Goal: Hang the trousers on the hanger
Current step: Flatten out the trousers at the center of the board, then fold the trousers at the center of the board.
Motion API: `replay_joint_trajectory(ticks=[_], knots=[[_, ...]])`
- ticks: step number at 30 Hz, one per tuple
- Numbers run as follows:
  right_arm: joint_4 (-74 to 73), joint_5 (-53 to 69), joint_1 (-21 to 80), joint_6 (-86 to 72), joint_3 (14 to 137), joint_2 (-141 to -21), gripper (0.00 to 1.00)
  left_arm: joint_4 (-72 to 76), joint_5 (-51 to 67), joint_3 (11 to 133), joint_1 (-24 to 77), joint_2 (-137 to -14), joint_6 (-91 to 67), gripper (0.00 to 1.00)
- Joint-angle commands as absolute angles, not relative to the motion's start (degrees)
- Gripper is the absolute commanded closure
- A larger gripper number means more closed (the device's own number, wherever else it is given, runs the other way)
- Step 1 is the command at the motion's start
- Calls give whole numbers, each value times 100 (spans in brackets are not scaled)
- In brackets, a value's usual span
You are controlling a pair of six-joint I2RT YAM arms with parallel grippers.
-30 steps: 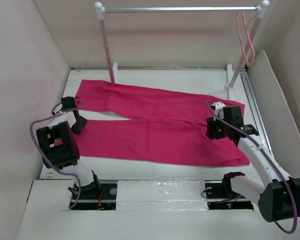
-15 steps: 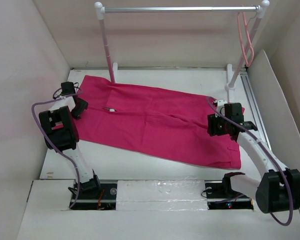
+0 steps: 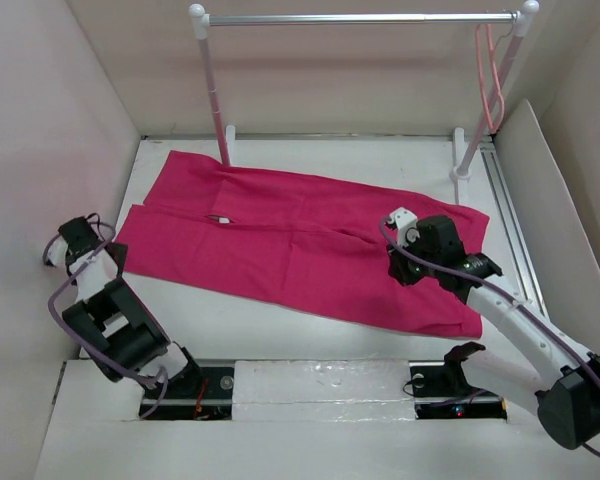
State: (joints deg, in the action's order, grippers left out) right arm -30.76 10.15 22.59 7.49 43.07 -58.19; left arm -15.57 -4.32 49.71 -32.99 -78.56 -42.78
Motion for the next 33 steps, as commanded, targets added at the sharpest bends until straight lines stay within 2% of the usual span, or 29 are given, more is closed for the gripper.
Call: replay_joint_trajectory(ticks=[1, 9, 13, 16, 17, 19, 20, 21, 23, 26, 27, 33], knots=[[-3094, 1099, 2575, 747, 4166, -5608, 72, -1538, -202, 4736, -3936, -8190, -4456, 44], [-3217, 1160, 2681, 844, 4096, -5555, 56, -1407, -379, 5493, -3990, -9218, -4281, 44], [-3156, 967, 2751, 519, 3947, -5379, 54, -1468, -387, 5765, -3990, -9764, -4280, 47], [-3129, 879, 2751, 220, 3832, -5282, 53, -1345, -238, 5766, -3990, -9958, -4254, 58], [-3155, 740, 2751, 81, 3823, -5265, 53, -1249, -211, 5731, -3990, -9975, -4245, 69], [-3243, 555, 2751, 9, 3832, -5195, 53, -1082, -88, 5626, -3990, -10028, -4245, 80], [-3287, 449, 2751, -270, 3841, -5160, 53, -1038, -27, 5590, -3990, -10037, -4228, 96], [-3435, 239, 2751, -359, 3884, -5142, 53, -1002, 156, 5555, -3990, -10081, -4219, 100], [-3655, 36, 2751, -709, 3937, -5080, 51, -1028, 272, 5441, -3990, -10055, -4253, 100], [-4104, -193, 2689, -1071, 3973, -4984, 45, -915, 308, 5020, -3737, -9486, -4499, 100], [-4400, -141, 2637, -1116, 3999, -4983, 43, -836, 299, 4871, -3631, -8892, -4561, 100], [-5868, -255, 2382, -1730, 4394, -5194, 47, -588, 413, 4500, -2734, -6895, -5097, 100]])
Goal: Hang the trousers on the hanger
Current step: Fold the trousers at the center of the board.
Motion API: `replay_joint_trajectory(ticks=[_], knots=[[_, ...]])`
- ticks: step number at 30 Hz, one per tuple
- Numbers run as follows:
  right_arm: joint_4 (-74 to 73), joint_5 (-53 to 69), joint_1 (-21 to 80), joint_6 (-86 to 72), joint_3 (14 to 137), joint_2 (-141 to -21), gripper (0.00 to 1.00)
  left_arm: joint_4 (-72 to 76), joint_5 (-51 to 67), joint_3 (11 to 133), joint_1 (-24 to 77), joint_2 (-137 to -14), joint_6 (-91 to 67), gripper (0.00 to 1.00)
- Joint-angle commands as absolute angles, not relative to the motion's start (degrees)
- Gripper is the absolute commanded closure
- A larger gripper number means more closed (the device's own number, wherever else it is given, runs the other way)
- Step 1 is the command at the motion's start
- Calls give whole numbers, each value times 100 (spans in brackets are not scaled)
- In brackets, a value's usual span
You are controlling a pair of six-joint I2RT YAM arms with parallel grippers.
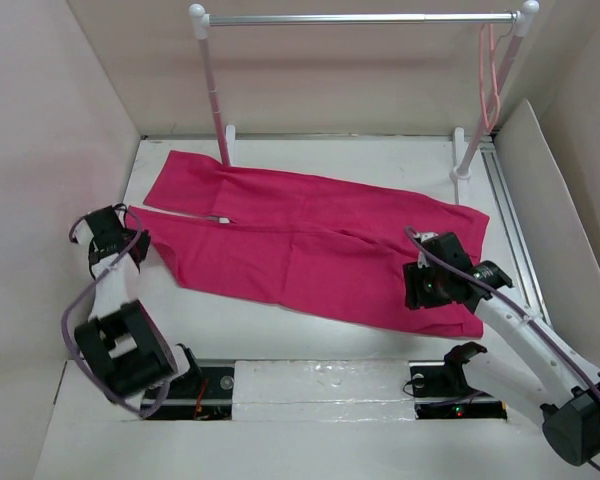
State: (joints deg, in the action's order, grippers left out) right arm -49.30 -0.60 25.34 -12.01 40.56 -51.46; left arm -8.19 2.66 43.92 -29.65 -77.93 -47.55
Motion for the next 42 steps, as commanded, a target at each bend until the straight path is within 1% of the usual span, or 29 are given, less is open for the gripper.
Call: replay_joint_trajectory(ticks=[1, 3, 5, 7, 8, 10, 11, 13, 14, 16, 17, 18, 19, 22, 26, 29, 36, 42], knots=[[-5993, -307, 2312, -1801, 4395, -5203, 47, -685, 448, 4552, -2646, -6734, -5141, 100], [-6352, -658, 1988, -2152, 4447, -5308, 47, -721, 562, 4553, -2445, -6165, -5229, 100], [-6355, -921, 1541, -2670, 4439, -5370, 47, -948, 719, 4640, -2312, -5951, -5352, 100], [-6189, -1193, 1267, -3091, 4491, -5562, 47, -1124, 1026, 4850, -1805, -5906, -5396, 100], [-6188, -1335, 1266, -3268, 4491, -5563, 47, -1099, 1063, 4860, -1802, -5863, -5431, 100], [-6187, -1572, 1056, -3550, 4535, -5886, 46, -1073, 1107, 4869, -1348, -5845, -5475, 100], [-6327, -1669, 968, -3881, 4587, -6045, 46, -1064, 1186, 4852, -1232, -5862, -5458, 100], [-6574, -1837, 660, -4059, 4710, -6370, 45, -1046, 1379, 4730, -1100, -5836, -5388, 100], [-6600, -1828, 598, -4278, 4720, -6416, 45, -1081, 1293, 4720, -986, -5792, -5318, 100], [-6811, -1680, 598, -4892, 4659, -6381, 44, -1212, 1196, 4694, -775, -5783, -5265, 100], [-6951, -1426, 746, -5696, 4589, -6285, 44, -1195, 1326, 4615, -704, -5687, -5326, 100], [-6952, -1424, 747, -5704, 4588, -6284, 44, -1195, 1327, 4588, -703, -5687, -5326, 100], [-6987, -1372, 973, -6183, 4501, -6302, 44, -1143, 1379, 4579, -703, -5687, -5344, 100], [-6987, -1143, 1431, -6983, 4273, -6416, 43, -1256, 1354, 4772, -703, -5748, -5309, 100], [-6514, -784, 1485, -7338, 3588, -6163, 41, -1345, 1091, 4790, -703, -5888, -5256, 100], [-6372, -817, 1617, -7611, 3480, -6073, 41, -1152, 897, 4623, -703, -5959, -5326, 100], [-6293, -782, 1485, -7488, 3542, -6591, 43, -1362, 914, 5439, -826, -6293, -5370, 100], [-6047, -967, 1424, -7251, 3963, -7461, 44, -1328, 712, 5318, -887, -6240, -5291, 100]])
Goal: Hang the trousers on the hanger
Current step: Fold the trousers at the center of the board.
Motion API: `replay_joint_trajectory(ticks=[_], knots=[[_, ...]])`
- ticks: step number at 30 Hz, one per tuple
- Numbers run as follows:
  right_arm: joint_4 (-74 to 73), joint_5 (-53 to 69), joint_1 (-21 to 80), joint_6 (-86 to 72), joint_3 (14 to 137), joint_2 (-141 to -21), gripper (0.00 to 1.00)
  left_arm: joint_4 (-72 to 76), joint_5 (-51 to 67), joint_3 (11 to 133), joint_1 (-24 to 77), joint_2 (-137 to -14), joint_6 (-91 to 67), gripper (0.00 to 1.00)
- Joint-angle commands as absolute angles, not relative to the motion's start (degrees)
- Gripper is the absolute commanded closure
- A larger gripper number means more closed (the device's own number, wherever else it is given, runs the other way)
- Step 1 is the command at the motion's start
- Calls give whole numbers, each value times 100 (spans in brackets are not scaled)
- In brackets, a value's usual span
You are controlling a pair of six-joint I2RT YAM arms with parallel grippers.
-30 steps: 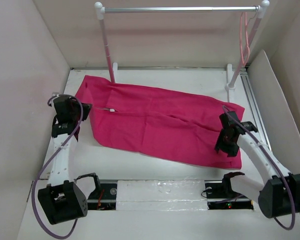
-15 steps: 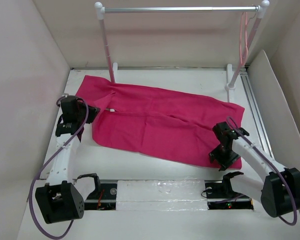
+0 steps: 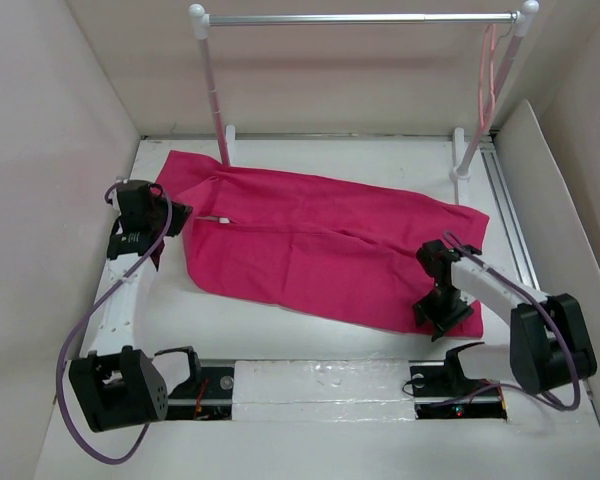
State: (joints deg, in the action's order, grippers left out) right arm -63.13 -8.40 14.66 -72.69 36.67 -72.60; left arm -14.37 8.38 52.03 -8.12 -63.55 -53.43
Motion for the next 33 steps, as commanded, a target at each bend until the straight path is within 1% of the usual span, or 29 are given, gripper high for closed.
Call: replay_joint_trajectory(ticks=[1, 5, 8, 10, 11, 12, 13, 14, 15, 17, 20, 21, 22, 23, 25, 26, 28, 29, 30, 31, 33], knots=[[-5960, -1002, 1424, -7181, 4025, -7566, 44, -1258, 738, 5309, -888, -6249, -5317, 100], [-6029, -1089, 1669, -7302, 4341, -7997, 54, -1266, 896, 5466, -958, -6460, -5353, 100], [-6038, -1291, 1985, -7760, 4482, -8129, 56, -1204, 923, 5520, -958, -6530, -5388, 100], [-6126, -1309, 2100, -7918, 4675, -8366, 59, -1187, 888, 5441, -958, -6495, -5379, 100], [-6187, -1327, 2457, -8145, 4754, -8472, 68, -1160, 905, 5362, -958, -6469, -5379, 100], [-6187, -1327, 2461, -8147, 4772, -8516, 68, -1134, 905, 5309, -958, -6469, -5379, 100], [-6240, -1362, 2600, -8487, 4807, -8543, 73, -1125, 862, 5291, -958, -6451, -5379, 100], [-6310, -1423, 2697, -8603, 4834, -8569, 81, -1125, 844, 5265, -958, -6442, -5353, 100], [-6345, -1450, 2881, -8691, 4860, -8604, 84, -1169, 818, 5273, -958, -6442, -5344, 100], [-6346, -1616, 3145, -9148, 4913, -8675, 88, -1169, 765, 5282, -958, -6425, -5318, 100], [-6110, -1731, 3594, -9544, 4913, -8684, 89, -1178, 747, 5256, -958, -6416, -5291, 100], [-5821, -1758, 3856, -9806, 4817, -8605, 86, -1126, 764, 5160, -958, -6407, -5274, 100], [-5818, -1758, 3858, -9809, 4816, -8605, 86, -1125, 773, 5159, -958, -6425, -5273, 100], [-5566, -1740, 3911, -9852, 4651, -8439, 78, -1116, 791, 5133, -958, -6416, -5256, 100], [-5615, -1924, 4086, -9922, 4632, -8280, 66, -1116, 765, 5080, -958, -6451, -5221, 100], [-5869, -2151, 4217, -9975, 4684, -8149, 52, -1116, 747, 5089, -958, -6477, -5221, 100], [-6011, -2442, 4288, -9871, 4720, -7850, 40, -1116, 782, 5185, -958, -6565, -5238, 100], [-6203, -2643, 4367, -9931, 4641, -7509, 34, -1116, 817, 5220, -958, -6592, -5256, 100], [-6214, -2645, 4368, -9975, 4562, -7306, 34, -1090, 843, 5273, -958, -6609, -5282, 100], [-6162, -2654, 4368, -9976, 4466, -7138, 30, -1064, 905, 5291, -958, -6653, -5334, 100], [-5951, -2357, 4368, -10054, 4116, -6831, 28, -1011, 967, 5308, -958, -6697, -5387, 100]])
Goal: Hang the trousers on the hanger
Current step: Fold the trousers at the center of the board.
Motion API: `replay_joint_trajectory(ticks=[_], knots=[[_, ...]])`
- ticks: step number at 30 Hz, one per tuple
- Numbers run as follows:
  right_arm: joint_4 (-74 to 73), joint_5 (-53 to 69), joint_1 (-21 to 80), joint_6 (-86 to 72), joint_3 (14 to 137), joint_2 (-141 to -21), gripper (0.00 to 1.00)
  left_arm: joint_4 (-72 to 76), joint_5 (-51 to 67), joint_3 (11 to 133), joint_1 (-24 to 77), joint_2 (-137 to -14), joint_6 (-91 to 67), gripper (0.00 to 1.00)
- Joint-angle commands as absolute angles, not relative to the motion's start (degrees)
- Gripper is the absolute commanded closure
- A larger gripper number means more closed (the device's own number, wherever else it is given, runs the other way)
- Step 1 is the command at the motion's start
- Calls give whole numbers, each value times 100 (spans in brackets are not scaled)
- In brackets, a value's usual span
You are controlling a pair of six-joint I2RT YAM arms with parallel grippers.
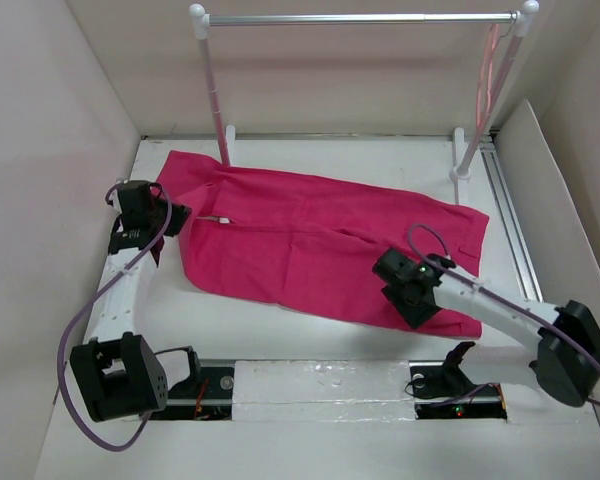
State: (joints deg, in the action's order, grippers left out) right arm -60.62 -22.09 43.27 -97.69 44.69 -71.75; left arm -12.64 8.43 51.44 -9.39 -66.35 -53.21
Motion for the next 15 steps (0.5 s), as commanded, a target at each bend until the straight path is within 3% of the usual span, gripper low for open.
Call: replay_joint_trajectory(ticks=[1, 12, 13, 15], knots=[[-5881, -2251, 4473, -10255, 4026, -6812, 28, -1028, 1019, 5335, -958, -6749, -5379, 100], [-4949, -1820, 4983, -11162, 3762, -7646, 31, -1274, 510, 5554, -958, -6891, -5195, 100], [-4913, -1785, 5044, -11180, 3753, -7725, 33, -1292, 423, 5563, -958, -6934, -5186, 100], [-4817, -1810, 5123, -11188, 3753, -7875, 50, -1310, 326, 5572, -958, -6970, -5168, 100]])
